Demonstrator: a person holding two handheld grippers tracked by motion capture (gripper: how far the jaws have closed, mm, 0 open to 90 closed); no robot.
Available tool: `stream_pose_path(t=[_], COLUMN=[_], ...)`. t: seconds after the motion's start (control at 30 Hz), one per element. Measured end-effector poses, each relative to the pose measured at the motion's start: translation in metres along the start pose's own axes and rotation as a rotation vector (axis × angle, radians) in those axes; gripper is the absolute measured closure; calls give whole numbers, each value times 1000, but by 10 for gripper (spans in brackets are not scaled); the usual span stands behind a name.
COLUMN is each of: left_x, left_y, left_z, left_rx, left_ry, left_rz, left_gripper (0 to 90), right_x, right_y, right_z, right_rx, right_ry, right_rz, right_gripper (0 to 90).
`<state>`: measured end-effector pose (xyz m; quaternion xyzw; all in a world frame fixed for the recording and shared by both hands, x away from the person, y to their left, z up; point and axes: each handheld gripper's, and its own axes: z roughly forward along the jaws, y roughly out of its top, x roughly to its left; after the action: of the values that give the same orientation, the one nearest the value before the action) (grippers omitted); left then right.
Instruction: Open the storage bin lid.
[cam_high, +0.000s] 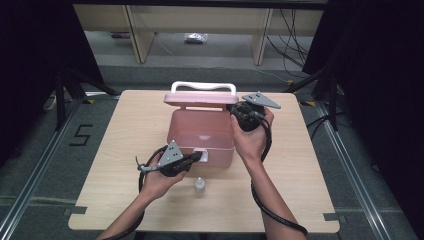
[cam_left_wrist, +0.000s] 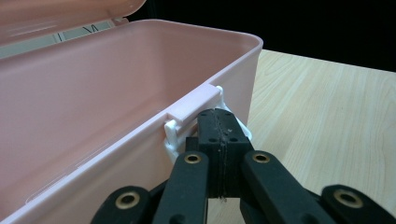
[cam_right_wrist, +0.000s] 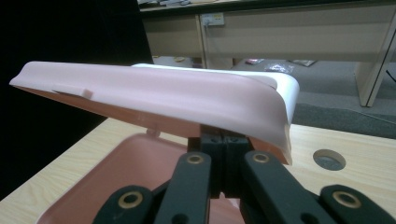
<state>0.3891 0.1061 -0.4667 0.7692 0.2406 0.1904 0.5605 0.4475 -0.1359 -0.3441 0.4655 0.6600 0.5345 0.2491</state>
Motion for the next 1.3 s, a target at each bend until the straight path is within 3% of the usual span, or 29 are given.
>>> stream_pose_path(t=[0.03,0.07,0.2,0.27,0.33,0.4,0.63,0.77,1.03,1.1,1.13,1.3], left_x=[0,0,0,0,0,0,0,0,0,0,0,0], left_y=[0,0,0,0,0,0,0,0,0,0,0,0], left_z=[0,0,0,0,0,0,0,0,0,0,0,0], left_rx=[-2,-2,-1,-1,-1,-1,-2,-1,-1,-2,-2,-2], left_ry=[0,0,0,-1,0,0,0,0,1,1,1,1], left_rz=[0,0,0,1,0,0,1,1,2,2,2,3], left_gripper=[894,894,894,894,894,894,894,894,894,894,894,894], right_x=[0,-1,0,-1,1,-1,0,-1,-1,0,-2,-2], right_y=[0,0,2,3,4,5,7,7,10,11,11,13], right_z=[1,2,2,4,4,6,8,11,13,14,15,16], right_rx=[-5,-13,-5,-8,-7,-17,-12,-17,-21,-20,-25,-16], right_ry=[-5,1,-5,-10,-11,-17,-21,-26,-37,-38,-36,-43], right_rz=[8,-15,9,-12,13,-11,9,-18,-19,1,-17,-16], right_gripper=[900,900,900,900,900,900,900,900,900,900,900,900])
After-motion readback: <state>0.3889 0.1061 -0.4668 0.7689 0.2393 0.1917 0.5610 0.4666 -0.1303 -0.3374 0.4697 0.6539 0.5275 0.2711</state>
